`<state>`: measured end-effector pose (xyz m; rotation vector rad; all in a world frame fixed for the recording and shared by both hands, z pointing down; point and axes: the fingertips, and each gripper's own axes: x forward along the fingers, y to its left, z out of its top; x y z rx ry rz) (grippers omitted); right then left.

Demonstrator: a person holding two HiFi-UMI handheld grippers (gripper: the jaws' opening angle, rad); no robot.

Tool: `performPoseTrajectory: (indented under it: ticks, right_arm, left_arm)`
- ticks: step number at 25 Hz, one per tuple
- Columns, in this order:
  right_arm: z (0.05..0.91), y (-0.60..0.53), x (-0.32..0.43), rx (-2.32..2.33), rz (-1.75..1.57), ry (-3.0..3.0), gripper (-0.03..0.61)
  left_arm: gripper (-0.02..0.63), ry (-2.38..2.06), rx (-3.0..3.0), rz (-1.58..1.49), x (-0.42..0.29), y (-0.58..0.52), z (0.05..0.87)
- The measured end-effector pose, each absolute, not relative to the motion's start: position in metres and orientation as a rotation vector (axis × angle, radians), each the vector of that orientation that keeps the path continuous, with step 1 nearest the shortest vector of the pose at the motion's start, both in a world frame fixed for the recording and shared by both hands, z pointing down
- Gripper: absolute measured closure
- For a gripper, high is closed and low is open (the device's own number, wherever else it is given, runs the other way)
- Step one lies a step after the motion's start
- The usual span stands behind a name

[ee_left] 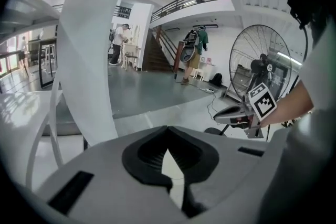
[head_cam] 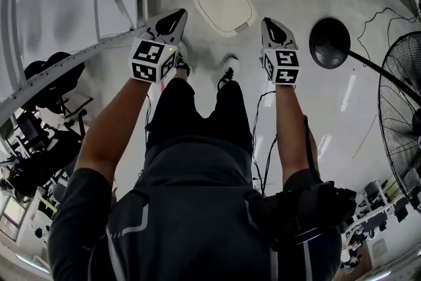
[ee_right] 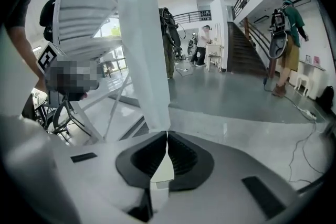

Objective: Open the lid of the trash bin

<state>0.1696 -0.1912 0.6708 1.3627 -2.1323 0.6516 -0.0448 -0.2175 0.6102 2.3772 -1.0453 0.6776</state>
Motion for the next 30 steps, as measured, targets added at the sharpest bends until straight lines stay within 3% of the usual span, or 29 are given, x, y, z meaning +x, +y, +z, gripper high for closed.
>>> performPoseTrajectory:
  ticks: [20,30]
  right_arm:
    - [0.908,-0.145,0.149,1.122,0.883,-1.931,0.551]
    - [0.965,-0.13,0.143,1.045,0.885,-1.889,0.551]
  left_arm:
    - [0.606,-0.971,2.157,0.847,-0.052,-0.159,0.782]
    - [0.606,-1.031,2.046,0.829,-0.049,-0.147,0.826]
